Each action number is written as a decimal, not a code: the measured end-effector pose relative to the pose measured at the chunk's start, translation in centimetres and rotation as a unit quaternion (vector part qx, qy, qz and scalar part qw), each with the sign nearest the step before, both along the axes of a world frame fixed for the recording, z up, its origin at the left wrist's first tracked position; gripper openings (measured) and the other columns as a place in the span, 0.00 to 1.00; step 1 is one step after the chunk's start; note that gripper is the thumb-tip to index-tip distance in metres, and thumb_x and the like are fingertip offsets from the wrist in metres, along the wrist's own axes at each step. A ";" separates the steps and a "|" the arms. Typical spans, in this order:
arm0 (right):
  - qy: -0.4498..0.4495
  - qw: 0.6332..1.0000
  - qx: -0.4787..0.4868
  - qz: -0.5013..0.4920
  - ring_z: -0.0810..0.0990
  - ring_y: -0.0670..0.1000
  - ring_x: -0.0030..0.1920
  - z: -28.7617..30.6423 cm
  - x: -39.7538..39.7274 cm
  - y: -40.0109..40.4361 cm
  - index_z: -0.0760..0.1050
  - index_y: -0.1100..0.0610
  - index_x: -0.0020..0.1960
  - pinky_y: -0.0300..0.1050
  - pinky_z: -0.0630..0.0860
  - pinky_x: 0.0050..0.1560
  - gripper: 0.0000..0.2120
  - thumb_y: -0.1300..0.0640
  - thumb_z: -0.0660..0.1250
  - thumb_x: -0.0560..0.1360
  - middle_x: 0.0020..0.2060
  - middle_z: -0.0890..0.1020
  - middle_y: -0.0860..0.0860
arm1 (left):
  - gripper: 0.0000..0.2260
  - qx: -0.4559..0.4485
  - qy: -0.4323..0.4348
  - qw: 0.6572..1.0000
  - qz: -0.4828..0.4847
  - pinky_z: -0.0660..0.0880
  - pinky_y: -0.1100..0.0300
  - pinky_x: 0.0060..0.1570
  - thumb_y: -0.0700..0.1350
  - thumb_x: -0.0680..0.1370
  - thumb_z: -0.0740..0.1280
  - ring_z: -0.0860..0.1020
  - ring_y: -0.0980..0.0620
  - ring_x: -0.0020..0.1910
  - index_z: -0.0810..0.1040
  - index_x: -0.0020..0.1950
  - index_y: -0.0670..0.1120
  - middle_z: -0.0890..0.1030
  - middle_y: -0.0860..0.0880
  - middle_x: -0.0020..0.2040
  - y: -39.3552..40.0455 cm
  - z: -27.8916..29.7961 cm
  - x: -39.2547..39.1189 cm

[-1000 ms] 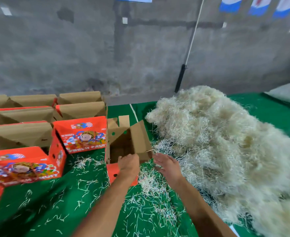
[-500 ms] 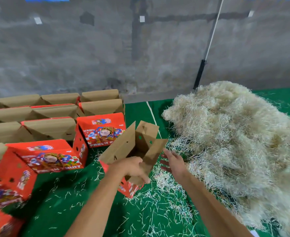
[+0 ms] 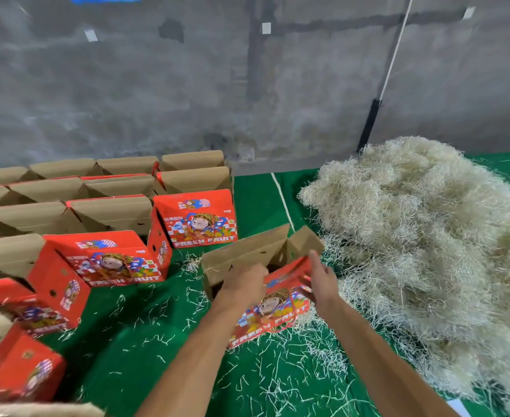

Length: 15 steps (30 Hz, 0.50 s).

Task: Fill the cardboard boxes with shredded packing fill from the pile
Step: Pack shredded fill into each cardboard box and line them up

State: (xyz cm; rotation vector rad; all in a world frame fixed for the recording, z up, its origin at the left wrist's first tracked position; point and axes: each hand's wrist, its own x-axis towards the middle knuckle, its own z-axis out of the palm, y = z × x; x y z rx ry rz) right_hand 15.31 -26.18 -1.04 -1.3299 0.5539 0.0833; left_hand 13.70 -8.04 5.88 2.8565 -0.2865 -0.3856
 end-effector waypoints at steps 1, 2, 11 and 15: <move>0.007 0.999 -0.034 -0.032 0.83 0.57 0.48 -0.1 0.1 0.1 0.74 0.67 0.61 0.59 0.79 0.57 0.30 0.39 0.64 0.79 0.46 0.84 0.60 | 0.05 -0.001 0.006 1.000 0.007 0.73 0.56 0.38 0.40 0.77 0.67 0.82 0.43 0.42 0.82 0.43 0.45 0.84 0.44 0.42 0.6 0.3 -0.4; 0.014 0.996 -0.057 -0.063 0.81 0.53 0.45 -0.2 0.2 0.0 0.72 0.67 0.63 0.55 0.78 0.52 0.31 0.39 0.64 0.78 0.45 0.82 0.57 | 0.04 0.011 0.015 1.000 0.012 0.72 0.57 0.37 0.40 0.76 0.68 0.82 0.44 0.42 0.83 0.44 0.45 0.84 0.44 0.42 1.2 0.5 -0.8; 0.027 0.997 -0.040 -0.060 0.79 0.47 0.46 -0.8 -0.2 -0.6 0.73 0.59 0.65 0.36 0.73 0.37 0.13 0.61 0.65 0.81 0.51 0.81 0.54 | 0.10 -0.049 0.070 0.996 -0.009 0.68 0.56 0.35 0.43 0.79 0.61 0.71 0.48 0.33 0.81 0.47 0.43 0.77 0.48 0.36 0.9 0.5 -2.3; -0.015 0.998 -0.012 -0.052 0.82 0.52 0.55 -0.6 -0.9 -2.1 0.75 0.56 0.65 0.47 0.82 0.55 0.13 0.63 0.63 0.81 0.56 0.82 0.55 | 0.09 -0.104 -0.011 0.993 -0.059 0.75 0.57 0.35 0.48 0.82 0.61 0.80 0.52 0.38 0.81 0.48 0.52 0.83 0.54 0.43 -4.0 1.5 -2.1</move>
